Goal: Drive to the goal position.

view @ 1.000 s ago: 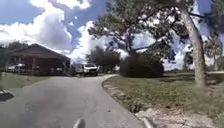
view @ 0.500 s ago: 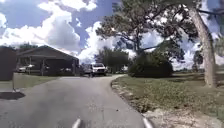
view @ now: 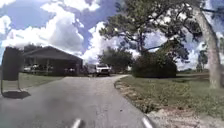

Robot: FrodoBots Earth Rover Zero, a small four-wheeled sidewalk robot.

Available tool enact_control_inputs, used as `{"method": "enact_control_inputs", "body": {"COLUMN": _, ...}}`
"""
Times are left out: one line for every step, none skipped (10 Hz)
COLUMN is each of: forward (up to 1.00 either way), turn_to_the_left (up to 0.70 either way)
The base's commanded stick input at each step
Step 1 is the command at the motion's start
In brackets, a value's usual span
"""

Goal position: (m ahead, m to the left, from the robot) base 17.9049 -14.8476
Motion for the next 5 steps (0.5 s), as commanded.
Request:
{"method": "enact_control_inputs", "body": {"forward": 0.7, "turn_to_the_left": 0.0}}
{"method": "enact_control_inputs", "body": {"forward": 0.7, "turn_to_the_left": 0.0}}
{"method": "enact_control_inputs", "body": {"forward": 0.7, "turn_to_the_left": 0.08}}
{"method": "enact_control_inputs", "body": {"forward": 0.7, "turn_to_the_left": 0.35}}
{"method": "enact_control_inputs", "body": {"forward": 0.7, "turn_to_the_left": 0.35}}
